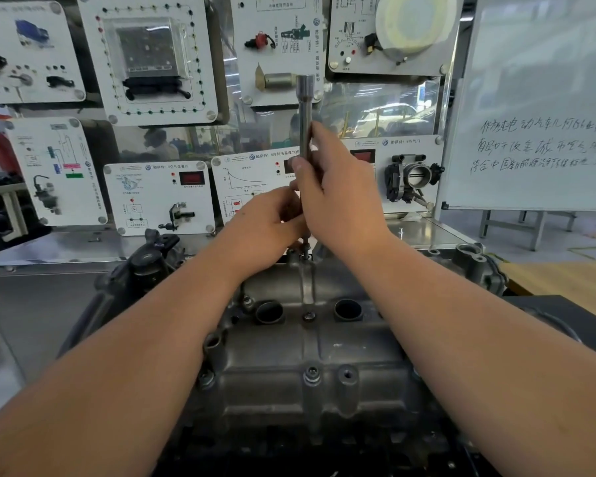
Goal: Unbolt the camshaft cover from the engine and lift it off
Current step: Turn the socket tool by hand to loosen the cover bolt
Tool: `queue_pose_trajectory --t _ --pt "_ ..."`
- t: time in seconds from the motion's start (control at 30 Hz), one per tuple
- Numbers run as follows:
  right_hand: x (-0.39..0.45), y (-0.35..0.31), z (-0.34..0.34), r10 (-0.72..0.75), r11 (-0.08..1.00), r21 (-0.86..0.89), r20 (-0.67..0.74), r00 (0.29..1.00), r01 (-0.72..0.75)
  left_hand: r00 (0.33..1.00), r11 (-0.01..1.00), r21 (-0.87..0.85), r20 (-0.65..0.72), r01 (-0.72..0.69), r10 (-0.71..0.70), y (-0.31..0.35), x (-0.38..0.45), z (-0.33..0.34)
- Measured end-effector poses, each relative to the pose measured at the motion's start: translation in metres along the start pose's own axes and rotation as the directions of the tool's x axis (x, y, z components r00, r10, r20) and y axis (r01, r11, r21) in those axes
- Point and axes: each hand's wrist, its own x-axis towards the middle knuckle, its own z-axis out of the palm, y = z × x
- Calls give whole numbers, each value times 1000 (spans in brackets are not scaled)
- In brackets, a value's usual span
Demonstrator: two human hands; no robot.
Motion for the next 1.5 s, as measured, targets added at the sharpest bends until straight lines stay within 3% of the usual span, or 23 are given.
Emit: queue_pose_trajectory --t 0.73,0.93,1.17,1.5 --pt "-1 1 0 -24 1000 4 -19 1000 24 998 1000 -20 56 3 -2 7 -2 -1" --pt "3 3 0 62 998 16 48 997 -62 998 1000 -12 49 27 -26 3 -1 1" --pt "-3 1 -2 3 999 47 -72 997 0 998 998 16 22 65 -65 1 1 0" --pt "-2 4 0 -3 998 56 -48 999 6 996 999 -34 87 23 -20 5 0 -1"
